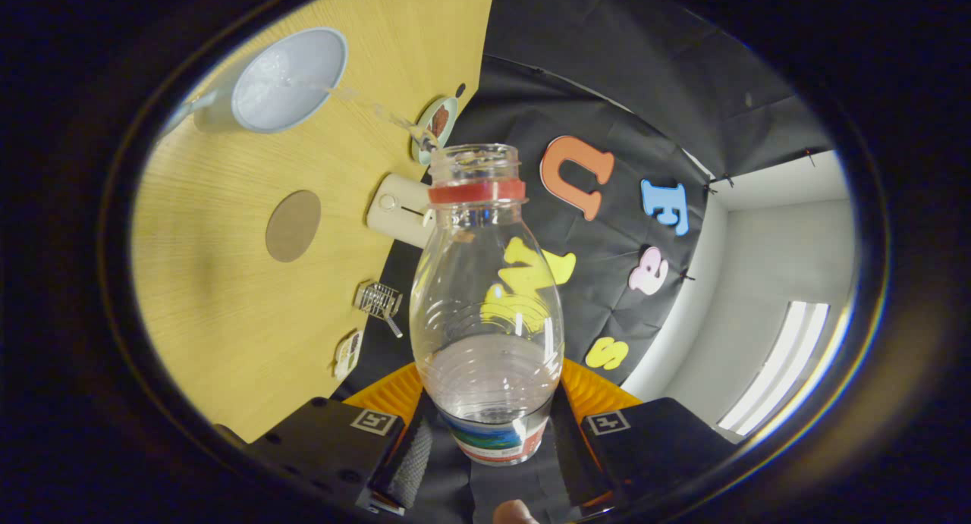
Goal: Take the bottle from table, then pour the juice into the cup, finally place the bottle on the coaster
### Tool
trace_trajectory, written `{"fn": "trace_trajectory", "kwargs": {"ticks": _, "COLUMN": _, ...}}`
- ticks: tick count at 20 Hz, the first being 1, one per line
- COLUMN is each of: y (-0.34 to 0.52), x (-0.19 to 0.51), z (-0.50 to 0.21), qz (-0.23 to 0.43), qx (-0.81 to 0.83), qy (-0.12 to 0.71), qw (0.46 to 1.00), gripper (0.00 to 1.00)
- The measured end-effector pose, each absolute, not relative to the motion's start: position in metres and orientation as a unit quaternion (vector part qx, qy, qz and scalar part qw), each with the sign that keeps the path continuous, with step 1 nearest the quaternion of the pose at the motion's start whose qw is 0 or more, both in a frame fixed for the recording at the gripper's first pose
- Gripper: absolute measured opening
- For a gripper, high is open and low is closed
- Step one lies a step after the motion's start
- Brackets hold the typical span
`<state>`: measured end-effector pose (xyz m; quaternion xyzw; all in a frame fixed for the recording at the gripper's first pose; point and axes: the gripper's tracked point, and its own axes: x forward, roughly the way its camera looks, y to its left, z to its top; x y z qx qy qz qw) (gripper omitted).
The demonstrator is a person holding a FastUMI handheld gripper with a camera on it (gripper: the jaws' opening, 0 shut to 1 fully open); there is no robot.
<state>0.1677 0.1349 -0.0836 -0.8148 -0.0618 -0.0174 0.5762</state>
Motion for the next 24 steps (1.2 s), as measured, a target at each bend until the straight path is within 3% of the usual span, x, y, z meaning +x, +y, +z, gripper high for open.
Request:
{"fn": "trace_trajectory", "kwargs": {"ticks": 16, "y": 0.148, "x": 0.164, "z": -0.062, "qz": -0.033, "qx": -0.838, "qy": -0.093, "qw": 0.536, "gripper": 0.76}}
{"fn": "trace_trajectory", "kwargs": {"ticks": 24, "y": 0.150, "x": 0.162, "z": -0.063, "qz": -0.028, "qx": -0.833, "qy": -0.096, "qw": 0.545, "gripper": 0.75}}
